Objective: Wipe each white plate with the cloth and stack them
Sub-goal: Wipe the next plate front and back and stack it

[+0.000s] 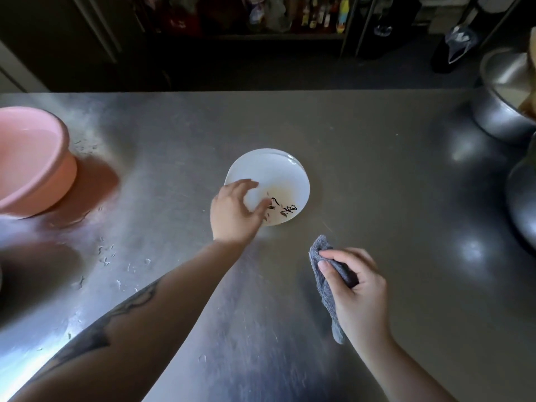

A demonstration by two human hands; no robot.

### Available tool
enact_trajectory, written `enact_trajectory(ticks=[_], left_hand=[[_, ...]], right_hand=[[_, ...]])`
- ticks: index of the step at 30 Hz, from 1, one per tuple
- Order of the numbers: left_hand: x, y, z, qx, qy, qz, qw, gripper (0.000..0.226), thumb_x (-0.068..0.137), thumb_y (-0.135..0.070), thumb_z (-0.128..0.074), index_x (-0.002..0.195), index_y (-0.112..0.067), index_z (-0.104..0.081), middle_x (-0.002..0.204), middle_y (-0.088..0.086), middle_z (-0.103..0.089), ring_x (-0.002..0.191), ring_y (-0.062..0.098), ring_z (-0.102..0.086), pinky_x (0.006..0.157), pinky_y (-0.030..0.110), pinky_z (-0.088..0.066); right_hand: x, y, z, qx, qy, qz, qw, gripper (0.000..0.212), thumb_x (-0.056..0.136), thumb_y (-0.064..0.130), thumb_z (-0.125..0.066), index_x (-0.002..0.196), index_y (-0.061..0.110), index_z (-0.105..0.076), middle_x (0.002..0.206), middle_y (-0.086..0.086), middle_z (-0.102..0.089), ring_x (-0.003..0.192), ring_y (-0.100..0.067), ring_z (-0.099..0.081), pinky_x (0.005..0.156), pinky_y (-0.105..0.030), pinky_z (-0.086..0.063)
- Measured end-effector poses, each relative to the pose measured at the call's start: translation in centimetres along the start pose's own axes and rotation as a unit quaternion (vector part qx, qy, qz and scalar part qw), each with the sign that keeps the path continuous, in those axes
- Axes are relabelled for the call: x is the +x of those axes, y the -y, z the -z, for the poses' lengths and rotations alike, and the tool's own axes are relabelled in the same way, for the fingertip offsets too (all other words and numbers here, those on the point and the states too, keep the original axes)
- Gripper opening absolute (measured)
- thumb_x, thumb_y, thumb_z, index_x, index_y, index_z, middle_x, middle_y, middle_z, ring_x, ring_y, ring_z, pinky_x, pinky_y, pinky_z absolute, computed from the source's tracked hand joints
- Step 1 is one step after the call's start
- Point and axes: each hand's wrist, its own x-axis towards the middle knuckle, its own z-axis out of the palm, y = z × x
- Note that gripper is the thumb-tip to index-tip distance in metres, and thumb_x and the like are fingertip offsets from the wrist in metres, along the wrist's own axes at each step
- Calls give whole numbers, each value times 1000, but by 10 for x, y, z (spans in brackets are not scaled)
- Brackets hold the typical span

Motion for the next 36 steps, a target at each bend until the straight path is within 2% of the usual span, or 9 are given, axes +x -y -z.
enact_trajectory(ticks=[5,9,13,16,19,22,25,32,36], left_hand=[[11,24,11,12,20,215,976,43,87,-29,-68,127,-21,-56,125,0,-52,114,22,-52,80,32,-43],[15,27,10,-61,17,279,958,21,82,-23,-71,100,-20,-59,81,-11,-60,90,21,-64,71,27,-42],[25,25,10,-179,-13,352,919,18,81,-8,-69,98,-9,-64,82,2,-68,74,25,-70,73,40,-59],[31,23,9,-250,-66,370,892,17,82,-2,-69,97,-8,-65,80,3,-66,56,11,-66,52,32,-59],[32,24,3,-285,-102,389,870,18,83,0,-69,96,-11,-64,80,1,-64,65,13,-65,42,23,-52],[29,25,-2,-286,-107,398,865,18,84,-3,-70,95,-15,-64,78,-3,-63,61,10,-65,41,22,-52],[30,26,-2,-261,-84,401,874,15,82,-11,-74,92,-18,-65,72,-4,-64,42,8,-62,40,24,-51],[34,26,-8,-270,-97,376,881,17,84,-7,-71,79,-20,-61,72,-1,-64,58,15,-66,45,28,-56],[34,30,-12,-247,-91,361,894,11,86,-12,-71,90,-17,-63,79,-1,-65,61,17,-68,44,29,-56]], right_hand=[[9,3,-7,1,2,5,1000,23,79,-2,-73,86,20,-73,90,11,-64,85,-10,-63,76,-13,-44],[12,5,-13,-1,5,2,1000,23,78,-3,-74,84,20,-73,89,12,-64,84,-8,-62,75,-12,-43],[15,5,-15,-2,10,6,1000,23,78,-3,-73,85,19,-73,89,11,-64,84,-9,-63,75,-14,-44],[17,5,-15,-8,9,8,1000,22,78,-3,-74,85,18,-73,89,9,-65,84,-10,-63,76,-15,-45],[18,5,-14,-5,7,1,1000,22,79,-1,-73,85,20,-73,90,10,-64,85,-10,-63,76,-13,-44],[16,3,-13,-8,2,-6,1000,23,79,-1,-73,85,21,-73,90,11,-64,85,-10,-63,76,-12,-44],[14,1,-13,-9,1,-13,1000,24,78,-3,-73,84,20,-73,89,9,-65,84,-10,-63,75,-13,-44],[12,3,-18,1,6,-19,1000,23,78,-3,-73,84,20,-73,89,10,-65,84,-10,-64,75,-13,-44],[13,3,-16,-4,7,-17,1000,23,78,-3,-73,84,19,-73,89,10,-65,85,-11,-64,76,-15,-45]])
